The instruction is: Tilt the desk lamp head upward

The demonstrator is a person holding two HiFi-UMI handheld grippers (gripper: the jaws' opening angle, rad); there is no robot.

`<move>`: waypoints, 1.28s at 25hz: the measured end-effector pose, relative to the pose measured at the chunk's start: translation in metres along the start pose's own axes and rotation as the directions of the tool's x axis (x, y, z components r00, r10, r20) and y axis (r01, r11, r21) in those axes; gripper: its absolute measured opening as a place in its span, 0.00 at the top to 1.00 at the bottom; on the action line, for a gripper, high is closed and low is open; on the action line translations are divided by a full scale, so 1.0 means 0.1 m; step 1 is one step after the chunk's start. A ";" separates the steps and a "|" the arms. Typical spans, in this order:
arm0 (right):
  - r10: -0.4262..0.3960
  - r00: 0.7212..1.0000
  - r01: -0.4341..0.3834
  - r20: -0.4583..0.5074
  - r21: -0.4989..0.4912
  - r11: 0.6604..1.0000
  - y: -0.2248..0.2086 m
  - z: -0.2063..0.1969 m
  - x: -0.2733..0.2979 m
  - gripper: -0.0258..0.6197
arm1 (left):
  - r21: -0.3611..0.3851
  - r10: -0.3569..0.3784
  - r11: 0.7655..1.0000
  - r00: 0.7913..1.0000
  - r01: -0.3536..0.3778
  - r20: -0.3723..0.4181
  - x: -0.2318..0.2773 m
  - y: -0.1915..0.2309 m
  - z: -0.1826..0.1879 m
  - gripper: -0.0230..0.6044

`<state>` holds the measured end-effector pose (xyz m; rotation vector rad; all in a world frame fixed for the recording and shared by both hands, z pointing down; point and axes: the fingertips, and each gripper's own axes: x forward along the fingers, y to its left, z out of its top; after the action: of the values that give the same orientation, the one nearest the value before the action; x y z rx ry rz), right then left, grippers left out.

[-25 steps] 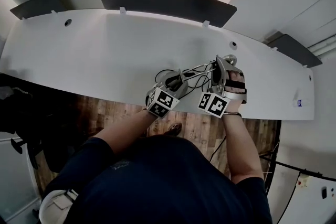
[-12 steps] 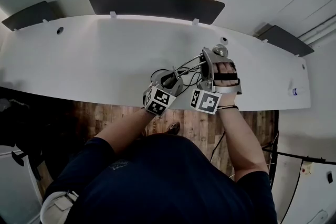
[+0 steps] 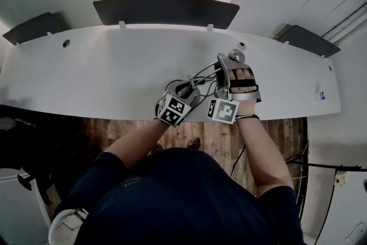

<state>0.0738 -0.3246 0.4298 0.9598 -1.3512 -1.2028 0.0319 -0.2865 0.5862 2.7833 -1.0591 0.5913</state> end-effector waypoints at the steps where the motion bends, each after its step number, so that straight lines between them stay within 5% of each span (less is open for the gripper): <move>1: 0.014 1.000 -0.014 0.000 0.012 1.000 0.02 -0.01 -0.02 0.68 | 0.014 -0.019 1.000 1.000 0.019 -0.013 -0.01 0.00 -0.02 0.77; 7: 0.060 0.998 -0.056 -0.015 0.214 0.975 0.03 -0.06 -0.29 0.63 | 0.051 -0.029 0.998 1.000 0.028 0.012 -0.28 0.07 0.06 0.72; 12: 0.085 0.996 -0.064 -0.026 0.457 0.887 0.08 -0.07 -0.55 0.63 | 0.018 -0.026 1.000 0.996 0.025 0.087 -0.62 0.01 0.29 0.72; 15: 0.135 0.991 -0.115 0.021 0.658 0.744 0.20 -0.01 -0.64 0.63 | -0.010 -0.041 0.999 0.989 0.043 0.144 -0.81 -0.03 0.47 0.73; 18: 0.199 0.975 -0.191 0.103 0.846 0.497 0.43 0.06 -0.70 0.68 | -0.049 -0.051 0.997 0.981 0.061 0.188 -0.96 -0.06 0.59 0.79; 20: 0.214 0.964 -0.232 0.160 0.897 0.376 0.56 0.14 -0.74 0.74 | -0.057 -0.063 0.995 0.977 0.076 0.204 -1.03 -0.09 0.64 0.82; 24: 0.222 0.943 -0.297 0.249 0.929 0.218 0.71 0.33 -0.85 0.82 | -0.022 -0.121 0.992 0.972 0.128 0.200 -1.14 -0.19 0.71 0.86; 28: 0.211 0.932 -0.326 0.294 0.935 0.139 0.75 0.41 -0.96 0.89 | -0.026 -0.133 0.990 0.969 0.141 0.207 -1.27 -0.22 0.78 0.90; 32: 0.138 0.920 -0.372 0.368 0.928 0.000 0.72 0.52 -1.05 0.93 | -0.067 -0.123 0.988 0.968 0.141 0.221 -1.33 -0.30 0.74 0.93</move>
<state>0.0424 -0.2018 0.4838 1.4239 -2.4801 0.2701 -0.0156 -0.1989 0.4672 2.8655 -0.8998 0.2280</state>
